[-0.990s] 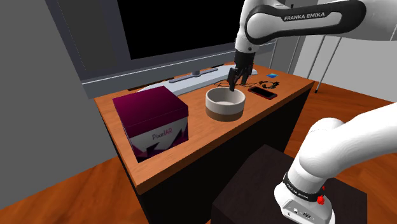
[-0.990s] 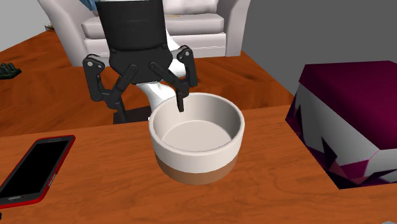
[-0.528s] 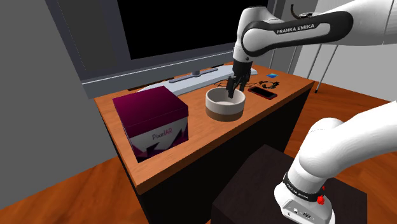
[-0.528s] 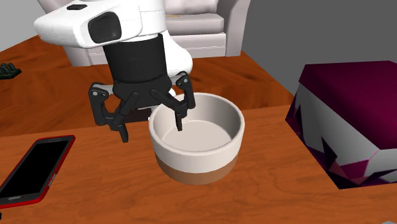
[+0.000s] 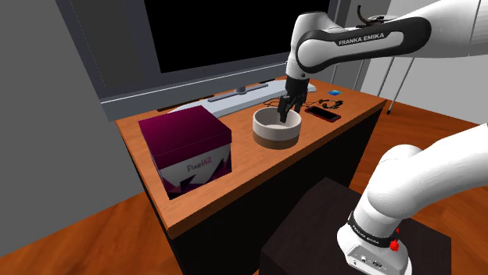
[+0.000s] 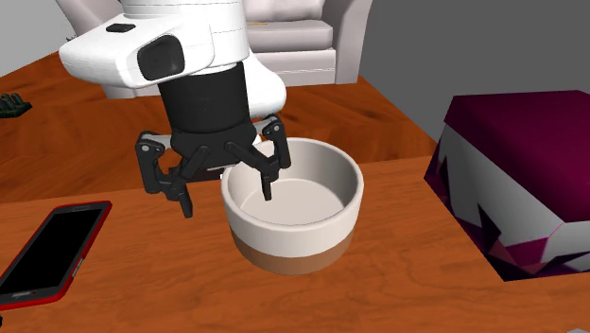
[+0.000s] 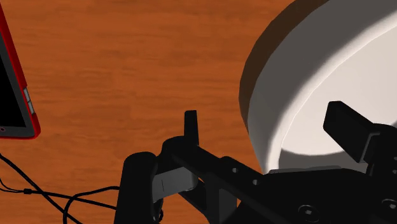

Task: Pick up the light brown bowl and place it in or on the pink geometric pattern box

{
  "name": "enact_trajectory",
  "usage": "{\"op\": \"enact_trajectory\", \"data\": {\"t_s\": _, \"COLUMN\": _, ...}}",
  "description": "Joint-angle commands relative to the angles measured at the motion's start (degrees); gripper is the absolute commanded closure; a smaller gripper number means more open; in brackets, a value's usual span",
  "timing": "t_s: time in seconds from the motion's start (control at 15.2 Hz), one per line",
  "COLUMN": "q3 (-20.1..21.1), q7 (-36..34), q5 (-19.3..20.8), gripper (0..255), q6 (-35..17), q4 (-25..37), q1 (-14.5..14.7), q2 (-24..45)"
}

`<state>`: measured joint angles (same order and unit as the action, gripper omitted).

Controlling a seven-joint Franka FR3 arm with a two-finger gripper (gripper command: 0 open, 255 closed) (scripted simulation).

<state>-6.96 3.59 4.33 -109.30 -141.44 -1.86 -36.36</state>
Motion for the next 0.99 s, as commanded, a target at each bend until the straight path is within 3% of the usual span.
{"op": "enact_trajectory", "data": {"t_s": 0.0, "q3": 0.0, "q7": 0.0, "q5": 0.0, "gripper": 255, "q6": 0.0, "q4": 0.0, "q1": 0.0, "q2": 0.0}}
{"op": "enact_trajectory", "data": {"t_s": 0.59, "q3": 0.0, "q7": 0.0, "q5": 0.0, "gripper": 255, "q6": 0.0, "q4": 0.0, "q1": 0.0, "q2": 0.0}}
{"op": "enact_trajectory", "data": {"t_s": 0.92, "q3": 0.2, "q7": 0.0, "q5": -0.2, "gripper": 255, "q6": 3.9, "q4": 3.8, "q1": 0.1, "q2": -0.1}}
